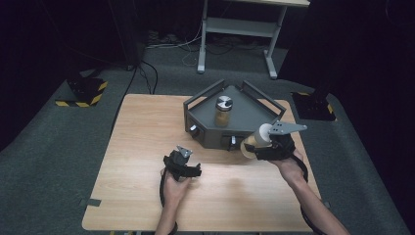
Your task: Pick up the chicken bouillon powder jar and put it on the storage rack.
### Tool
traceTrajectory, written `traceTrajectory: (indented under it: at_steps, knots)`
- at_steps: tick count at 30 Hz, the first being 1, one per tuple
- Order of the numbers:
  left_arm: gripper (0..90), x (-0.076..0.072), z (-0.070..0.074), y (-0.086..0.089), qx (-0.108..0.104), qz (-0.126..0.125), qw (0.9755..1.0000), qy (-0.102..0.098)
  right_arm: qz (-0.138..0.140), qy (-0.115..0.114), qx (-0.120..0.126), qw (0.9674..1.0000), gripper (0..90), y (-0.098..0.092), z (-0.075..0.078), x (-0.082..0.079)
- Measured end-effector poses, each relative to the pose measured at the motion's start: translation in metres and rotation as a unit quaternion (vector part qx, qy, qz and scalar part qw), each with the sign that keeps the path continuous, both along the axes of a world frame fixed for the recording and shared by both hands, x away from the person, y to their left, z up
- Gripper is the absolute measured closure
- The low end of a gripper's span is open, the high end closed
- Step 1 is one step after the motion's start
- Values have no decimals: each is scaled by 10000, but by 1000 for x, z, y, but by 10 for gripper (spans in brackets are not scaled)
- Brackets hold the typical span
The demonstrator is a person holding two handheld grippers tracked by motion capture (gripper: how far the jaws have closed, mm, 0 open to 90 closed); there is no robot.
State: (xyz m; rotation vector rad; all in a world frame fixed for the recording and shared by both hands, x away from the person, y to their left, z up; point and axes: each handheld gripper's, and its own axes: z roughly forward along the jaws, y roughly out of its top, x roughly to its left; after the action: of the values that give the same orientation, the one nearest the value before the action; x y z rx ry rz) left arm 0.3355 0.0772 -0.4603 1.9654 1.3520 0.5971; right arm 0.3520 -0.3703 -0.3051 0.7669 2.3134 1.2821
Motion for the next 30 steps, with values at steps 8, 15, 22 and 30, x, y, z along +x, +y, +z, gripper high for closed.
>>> traceTrajectory:
  at_steps: [8, 15, 22, 30]
  knots:
    - [43, 0, 0, 0, -1, 2, 10000, 0, -106, -62, -27, 9999, 302, 1, 14, 11]
    - [43, 0, 0, 0, -3, 5, 10000, -1, -220, -147, -13, 9996, 303, 5, 26, 23]
    - [43, 0, 0, 0, -2, 5, 10000, 0, -373, -179, -26, 9991, 304, 9, 36, 36]
    - [43, 0, 0, 0, -3, 7, 10000, -1, -552, -168, -116, 9983, 304, 17, 44, 51]
